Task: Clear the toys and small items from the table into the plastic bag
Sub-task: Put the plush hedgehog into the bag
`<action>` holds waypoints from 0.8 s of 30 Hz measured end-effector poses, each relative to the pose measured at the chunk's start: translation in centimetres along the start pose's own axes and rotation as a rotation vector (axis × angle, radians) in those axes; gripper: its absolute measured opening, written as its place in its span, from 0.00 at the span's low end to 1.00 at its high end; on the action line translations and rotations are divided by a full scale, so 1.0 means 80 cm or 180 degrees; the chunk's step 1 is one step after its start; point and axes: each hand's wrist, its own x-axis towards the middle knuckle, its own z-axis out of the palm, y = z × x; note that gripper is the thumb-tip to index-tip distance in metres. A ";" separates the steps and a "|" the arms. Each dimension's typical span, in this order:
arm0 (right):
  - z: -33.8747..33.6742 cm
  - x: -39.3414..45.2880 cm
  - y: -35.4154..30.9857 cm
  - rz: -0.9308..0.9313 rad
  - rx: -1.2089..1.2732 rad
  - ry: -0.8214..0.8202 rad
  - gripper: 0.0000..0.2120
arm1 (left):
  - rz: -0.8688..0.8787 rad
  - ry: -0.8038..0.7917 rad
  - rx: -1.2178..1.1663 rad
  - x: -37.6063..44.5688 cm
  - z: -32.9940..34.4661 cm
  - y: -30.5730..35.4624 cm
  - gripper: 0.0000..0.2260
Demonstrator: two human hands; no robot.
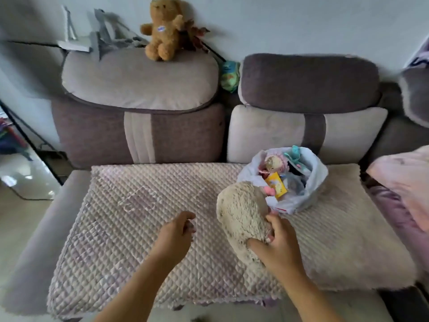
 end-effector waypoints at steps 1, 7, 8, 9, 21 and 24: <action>-0.006 0.002 0.006 0.0084 -0.0011 0.0075 0.22 | 0.0059 -0.0081 0.0055 0.011 0.004 0.010 0.11; -0.050 0.021 0.065 0.0749 -0.0108 0.0520 0.25 | 0.0489 -0.0563 0.0249 0.077 0.057 0.075 0.07; -0.055 0.026 0.072 0.0838 -0.0105 0.0582 0.27 | 0.0539 -0.0610 0.0249 0.083 0.064 0.083 0.07; -0.060 0.032 0.083 0.0913 -0.0088 0.0642 0.27 | 0.0568 -0.0673 0.0203 0.092 0.075 0.093 0.08; -0.133 0.231 0.231 0.0803 0.0405 0.0325 0.25 | 0.0244 -0.0494 0.0090 0.228 0.229 0.210 0.10; -0.152 0.310 0.278 0.0675 0.0448 -0.0002 0.25 | -0.0154 -0.0232 -0.0051 0.271 0.280 0.244 0.12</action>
